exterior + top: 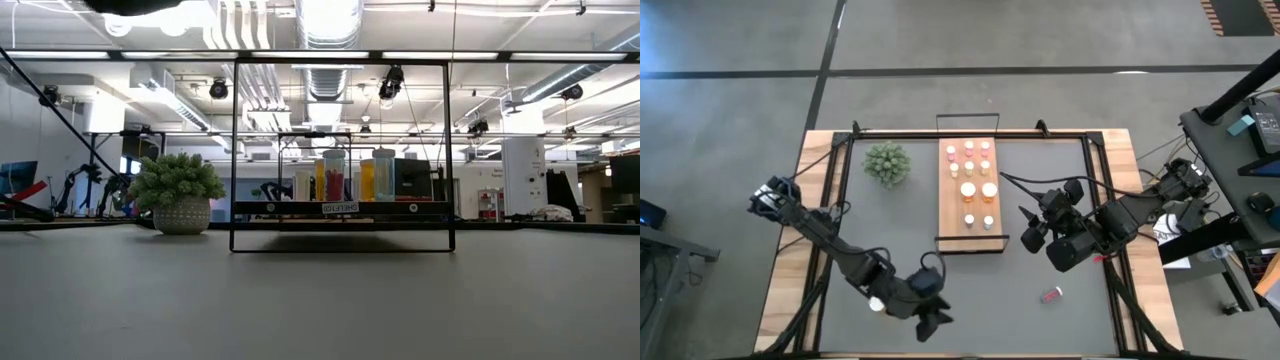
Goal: Pick and place medicine bottles onto shelf by color
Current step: Put the orange pill bottle aligned with the other orange pill bottles on the shelf
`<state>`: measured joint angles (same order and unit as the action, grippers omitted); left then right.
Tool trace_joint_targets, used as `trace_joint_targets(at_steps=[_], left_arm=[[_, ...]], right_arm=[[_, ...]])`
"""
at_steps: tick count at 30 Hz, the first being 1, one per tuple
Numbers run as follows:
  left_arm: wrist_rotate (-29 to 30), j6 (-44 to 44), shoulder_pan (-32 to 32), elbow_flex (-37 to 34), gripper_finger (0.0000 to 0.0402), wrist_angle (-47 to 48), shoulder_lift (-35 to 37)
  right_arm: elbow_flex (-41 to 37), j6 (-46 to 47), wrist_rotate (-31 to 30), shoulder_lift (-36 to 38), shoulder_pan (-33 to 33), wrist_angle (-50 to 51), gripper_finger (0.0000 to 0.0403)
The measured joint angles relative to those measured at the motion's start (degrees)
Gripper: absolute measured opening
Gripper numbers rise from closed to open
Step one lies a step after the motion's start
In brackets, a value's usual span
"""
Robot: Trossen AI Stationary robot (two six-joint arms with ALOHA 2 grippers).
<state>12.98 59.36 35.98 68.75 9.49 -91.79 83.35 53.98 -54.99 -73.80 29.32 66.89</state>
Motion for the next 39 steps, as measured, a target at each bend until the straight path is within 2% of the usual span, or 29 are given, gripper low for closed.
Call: trace_joint_targets(at_steps=[12, 21, 26, 29, 35, 39], left_arm=[[-2.3, 17.4, 5.6, 0.1, 0.0160, 16.5, 3.4], [-2.4, 21.4, 8.2, 8.3, 0.0160, 39.2, 3.8], [-3.2, 27.2, 9.6, 8.5, 0.0162, 44.8, 3.6], [-5.2, 31.8, 10.1, 7.5, 0.0181, 47.4, 3.6], [-7.8, 39.2, 10.6, 6.1, 0.0252, 49.8, 3.5], [-8.6, 42.2, 11.0, 3.6, 0.0267, 51.9, 3.5]], right_arm=[[0.0, 0.0, 0.0, 0.0, 0.0, 0.0, 0.0203], [0.0, 0.0, 0.0, 0.0, 0.0, 0.0, 0.0203], [0.0, 0.0, 0.0, 0.0, 0.0, 0.0, 0.0203], [0.0, 0.0, 0.0, 0.0, 0.0, 0.0, 0.0203], [0.0, 0.0, 0.0, 0.0, 0.0, -0.1, 0.0203], [0.0, 0.0, 0.0, 0.0, 0.0, -0.1, 0.0203]])
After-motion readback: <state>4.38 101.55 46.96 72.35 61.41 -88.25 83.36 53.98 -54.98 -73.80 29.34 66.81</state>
